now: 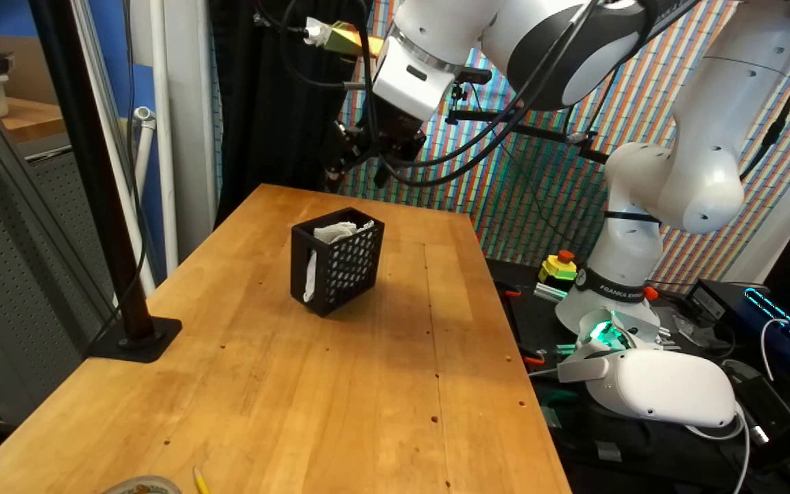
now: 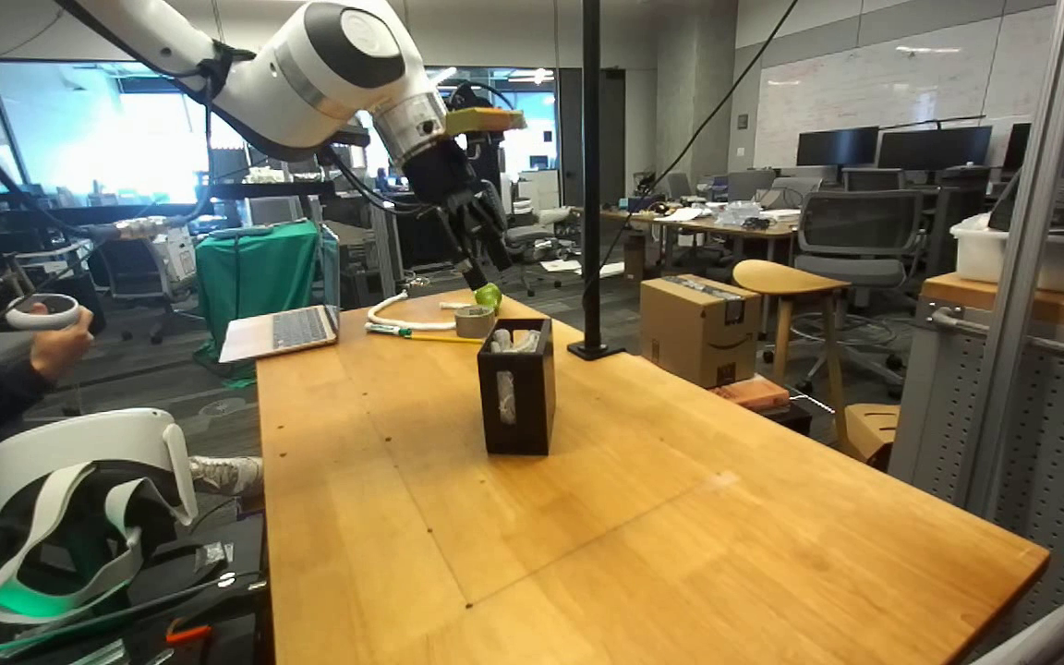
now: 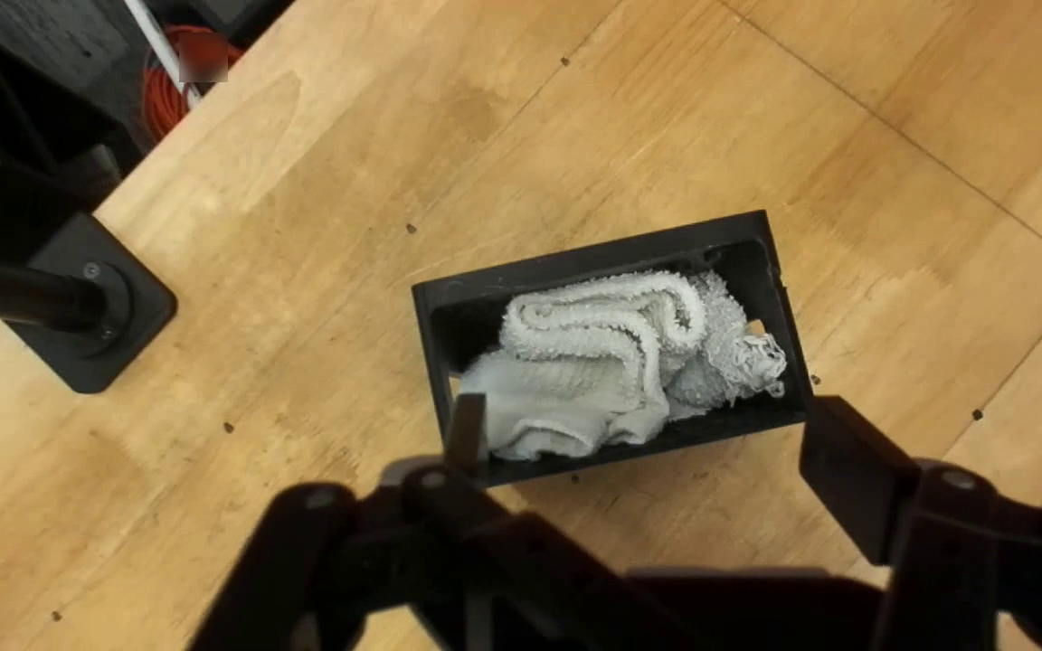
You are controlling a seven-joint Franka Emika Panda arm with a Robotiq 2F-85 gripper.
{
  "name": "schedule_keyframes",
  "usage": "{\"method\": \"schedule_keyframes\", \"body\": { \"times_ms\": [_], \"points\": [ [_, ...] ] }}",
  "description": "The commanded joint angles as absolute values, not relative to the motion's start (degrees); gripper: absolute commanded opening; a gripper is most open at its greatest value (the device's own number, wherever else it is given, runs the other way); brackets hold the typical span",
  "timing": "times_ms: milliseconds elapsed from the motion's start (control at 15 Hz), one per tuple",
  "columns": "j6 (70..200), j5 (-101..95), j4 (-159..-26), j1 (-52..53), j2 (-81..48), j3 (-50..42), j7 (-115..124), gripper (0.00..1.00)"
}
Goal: Pick up the cloth and put it in the box
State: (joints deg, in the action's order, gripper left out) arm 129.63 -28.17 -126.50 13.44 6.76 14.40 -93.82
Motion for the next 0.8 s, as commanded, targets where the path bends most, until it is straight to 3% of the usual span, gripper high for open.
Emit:
{"method": "schedule_keyframes", "body": {
  "times_ms": [0, 333, 600, 733],
  "points": [
    [129.4, -30.3, -125.9, 13.5, 7.4, 14.4, -91.8, 0.56],
    [128.9, -30.3, -124.6, 12.9, 4.1, 13.5, -92.9, 0.18],
    [128.3, -29.1, -123.1, 12.3, 0.7, 12.5, -95.1, 0.11],
    [129.1, -27.6, -122.2, 12.2, -1.1, 12.1, -98.0, 0.14]
  ]
}}
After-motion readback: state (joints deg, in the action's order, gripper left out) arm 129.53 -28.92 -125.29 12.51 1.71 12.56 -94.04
